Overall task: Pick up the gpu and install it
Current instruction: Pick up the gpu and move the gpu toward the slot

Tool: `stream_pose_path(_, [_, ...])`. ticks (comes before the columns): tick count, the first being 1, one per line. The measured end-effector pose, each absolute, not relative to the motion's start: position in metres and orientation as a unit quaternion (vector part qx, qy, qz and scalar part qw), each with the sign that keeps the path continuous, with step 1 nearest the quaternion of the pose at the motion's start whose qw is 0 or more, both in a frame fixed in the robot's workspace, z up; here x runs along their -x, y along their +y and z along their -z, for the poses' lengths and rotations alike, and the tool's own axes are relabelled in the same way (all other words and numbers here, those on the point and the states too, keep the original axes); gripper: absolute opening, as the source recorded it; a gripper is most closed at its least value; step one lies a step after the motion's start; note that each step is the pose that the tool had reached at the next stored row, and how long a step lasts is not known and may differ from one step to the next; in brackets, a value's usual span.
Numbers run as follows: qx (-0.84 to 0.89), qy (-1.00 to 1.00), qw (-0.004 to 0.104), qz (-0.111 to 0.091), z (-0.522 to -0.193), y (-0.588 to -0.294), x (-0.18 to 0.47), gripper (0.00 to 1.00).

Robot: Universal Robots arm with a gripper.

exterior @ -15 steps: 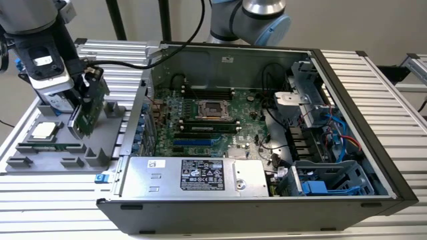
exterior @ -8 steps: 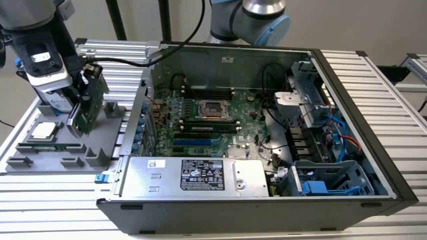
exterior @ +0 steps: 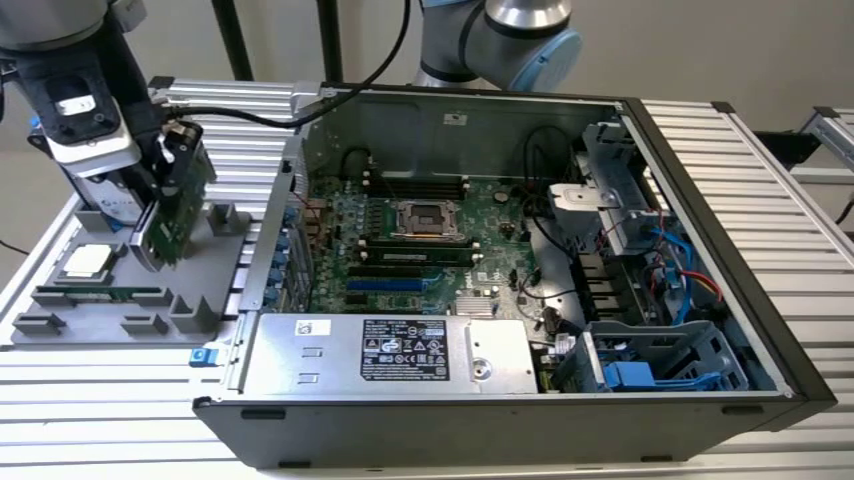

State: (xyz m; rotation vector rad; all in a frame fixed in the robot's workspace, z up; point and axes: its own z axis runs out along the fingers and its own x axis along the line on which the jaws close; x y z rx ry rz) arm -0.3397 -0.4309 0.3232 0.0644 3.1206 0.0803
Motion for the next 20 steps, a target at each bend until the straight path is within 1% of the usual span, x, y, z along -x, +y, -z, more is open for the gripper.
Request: stream_pose_path(20, [-0.021,0.999,0.01,-0.026,-0.339,-0.431,0.34,0.0])
